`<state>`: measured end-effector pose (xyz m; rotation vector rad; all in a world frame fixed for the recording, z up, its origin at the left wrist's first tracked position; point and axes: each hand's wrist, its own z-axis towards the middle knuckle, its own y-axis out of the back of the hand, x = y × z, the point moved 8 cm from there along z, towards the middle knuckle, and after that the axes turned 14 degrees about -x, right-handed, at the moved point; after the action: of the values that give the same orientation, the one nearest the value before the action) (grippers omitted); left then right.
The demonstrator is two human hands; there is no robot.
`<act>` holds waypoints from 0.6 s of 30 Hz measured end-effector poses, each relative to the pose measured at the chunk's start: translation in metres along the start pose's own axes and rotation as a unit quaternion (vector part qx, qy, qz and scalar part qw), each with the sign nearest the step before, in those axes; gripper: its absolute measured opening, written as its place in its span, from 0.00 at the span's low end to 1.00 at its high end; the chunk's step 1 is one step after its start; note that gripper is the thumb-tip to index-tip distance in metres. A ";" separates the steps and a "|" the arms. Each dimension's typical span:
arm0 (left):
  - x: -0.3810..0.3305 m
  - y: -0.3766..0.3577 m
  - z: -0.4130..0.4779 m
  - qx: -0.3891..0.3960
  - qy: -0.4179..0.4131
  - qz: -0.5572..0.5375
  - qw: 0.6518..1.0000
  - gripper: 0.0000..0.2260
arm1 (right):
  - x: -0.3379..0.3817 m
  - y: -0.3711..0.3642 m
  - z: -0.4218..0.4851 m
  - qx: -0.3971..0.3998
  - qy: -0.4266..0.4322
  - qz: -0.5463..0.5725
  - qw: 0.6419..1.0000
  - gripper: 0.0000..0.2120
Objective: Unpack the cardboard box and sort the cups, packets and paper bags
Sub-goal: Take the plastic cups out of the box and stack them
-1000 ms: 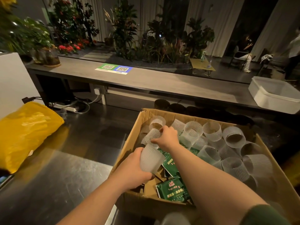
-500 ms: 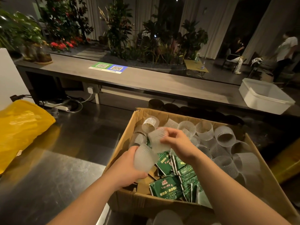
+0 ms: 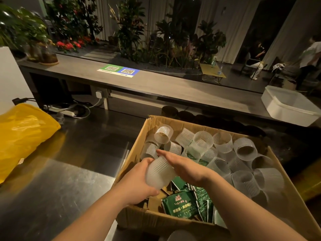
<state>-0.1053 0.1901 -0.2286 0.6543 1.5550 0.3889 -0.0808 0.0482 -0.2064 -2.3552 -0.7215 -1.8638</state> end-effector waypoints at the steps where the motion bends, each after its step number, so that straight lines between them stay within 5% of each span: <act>1: 0.000 0.000 0.000 -0.005 0.005 -0.003 1.000 0.41 | 0.004 -0.001 0.003 0.003 -0.002 0.002 1.000 0.31; 4: 0.002 0.003 0.001 -0.021 0.007 -0.016 1.000 0.39 | 0.025 0.025 0.038 -0.158 0.038 -0.090 0.983 0.22; 7: 0.001 0.004 0.002 -0.032 0.006 -0.010 0.999 0.38 | 0.044 0.056 0.080 -0.339 0.077 -0.260 0.901 0.14; 10: 0.003 0.005 0.004 -0.049 0.018 -0.018 0.998 0.37 | 0.048 0.065 0.115 -0.362 0.083 -0.336 0.865 0.18; 18: 0.003 0.008 0.004 -0.058 0.026 -0.025 0.998 0.37 | 0.015 0.069 0.134 -0.360 0.021 -0.315 0.878 0.28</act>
<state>-0.0994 0.1978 -0.2261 0.5169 1.5820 0.4582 0.0698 0.0349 -0.2119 -2.6621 -1.0214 -2.8694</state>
